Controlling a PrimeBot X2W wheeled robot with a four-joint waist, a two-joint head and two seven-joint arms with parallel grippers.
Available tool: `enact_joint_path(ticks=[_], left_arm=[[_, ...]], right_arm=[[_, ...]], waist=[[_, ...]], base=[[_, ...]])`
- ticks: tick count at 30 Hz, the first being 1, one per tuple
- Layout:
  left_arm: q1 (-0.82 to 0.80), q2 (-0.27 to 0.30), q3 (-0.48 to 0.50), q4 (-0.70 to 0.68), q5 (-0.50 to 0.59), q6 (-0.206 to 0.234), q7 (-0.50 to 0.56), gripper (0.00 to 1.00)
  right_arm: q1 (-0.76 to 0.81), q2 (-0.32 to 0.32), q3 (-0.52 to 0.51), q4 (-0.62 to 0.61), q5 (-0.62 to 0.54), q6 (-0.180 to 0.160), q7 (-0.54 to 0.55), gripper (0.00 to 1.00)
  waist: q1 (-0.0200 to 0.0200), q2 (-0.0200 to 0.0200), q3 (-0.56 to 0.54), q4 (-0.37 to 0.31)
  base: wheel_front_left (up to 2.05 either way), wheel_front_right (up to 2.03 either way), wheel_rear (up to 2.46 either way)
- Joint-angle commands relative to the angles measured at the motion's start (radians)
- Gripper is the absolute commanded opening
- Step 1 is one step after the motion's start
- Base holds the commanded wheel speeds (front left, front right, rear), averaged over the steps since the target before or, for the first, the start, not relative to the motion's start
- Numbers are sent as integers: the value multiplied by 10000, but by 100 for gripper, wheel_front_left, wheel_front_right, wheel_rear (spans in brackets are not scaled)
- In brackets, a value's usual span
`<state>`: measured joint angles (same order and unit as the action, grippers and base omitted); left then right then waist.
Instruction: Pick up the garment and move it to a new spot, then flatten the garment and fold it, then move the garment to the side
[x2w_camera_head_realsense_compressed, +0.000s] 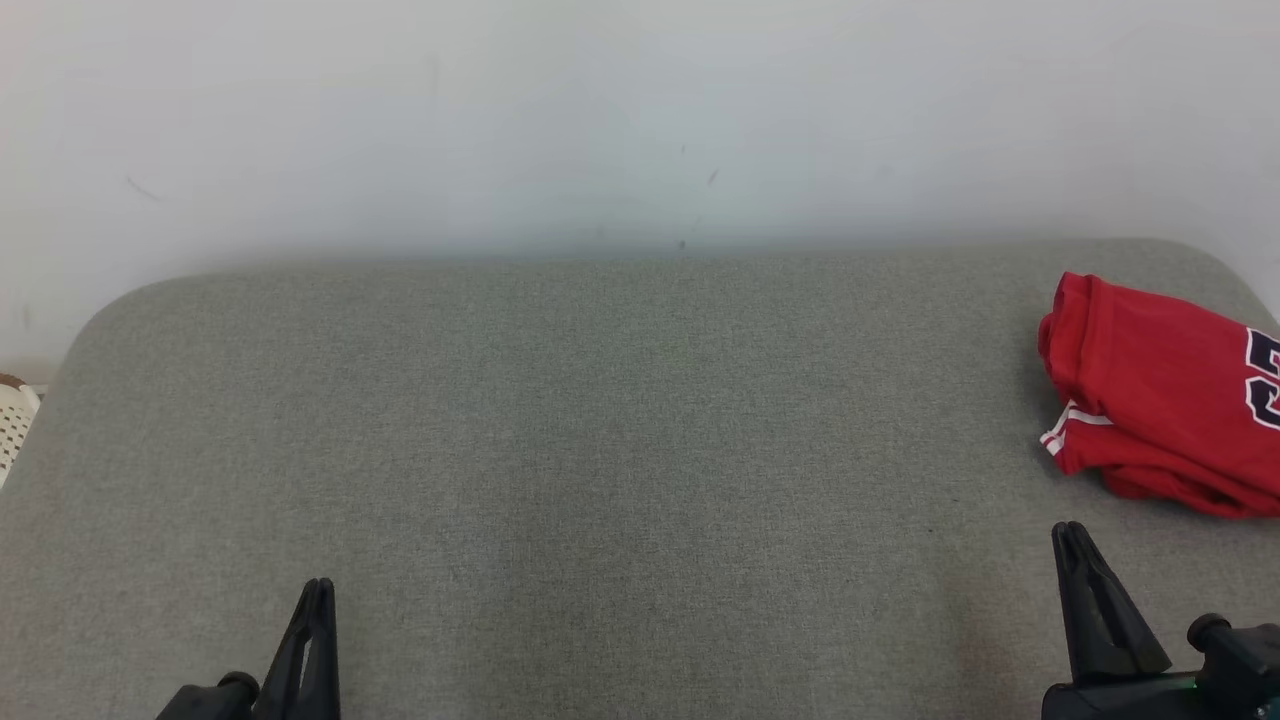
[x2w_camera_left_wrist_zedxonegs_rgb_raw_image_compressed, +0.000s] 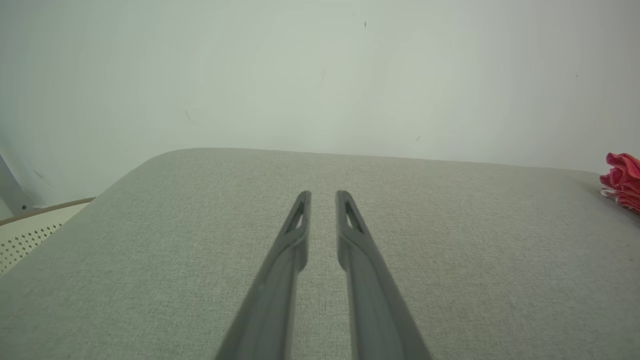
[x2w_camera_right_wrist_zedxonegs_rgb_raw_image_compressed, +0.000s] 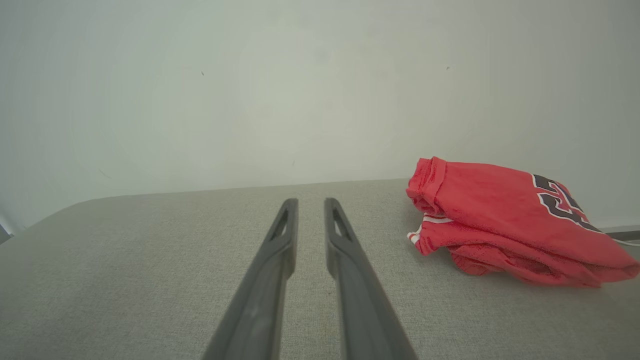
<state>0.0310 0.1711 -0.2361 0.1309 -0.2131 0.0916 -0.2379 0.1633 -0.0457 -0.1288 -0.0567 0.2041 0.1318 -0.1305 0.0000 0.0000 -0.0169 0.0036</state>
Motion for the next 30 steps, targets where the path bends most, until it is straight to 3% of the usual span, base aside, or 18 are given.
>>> enact_joint_path(ticks=[1,30], left_arm=[[-89,10,53,-89,-483,-79,38,0],[-818,-420,462,544,-5439,-858,689,0]], right_arm=[[-147,-28,-51,8,470,0,99,0],[-1047,-87,-801,1068,5334,-5,1523,0]], waist=[[0,0,7,-2],[0,0,95,-11]], base=[[0,0,0],[0,0,0]])
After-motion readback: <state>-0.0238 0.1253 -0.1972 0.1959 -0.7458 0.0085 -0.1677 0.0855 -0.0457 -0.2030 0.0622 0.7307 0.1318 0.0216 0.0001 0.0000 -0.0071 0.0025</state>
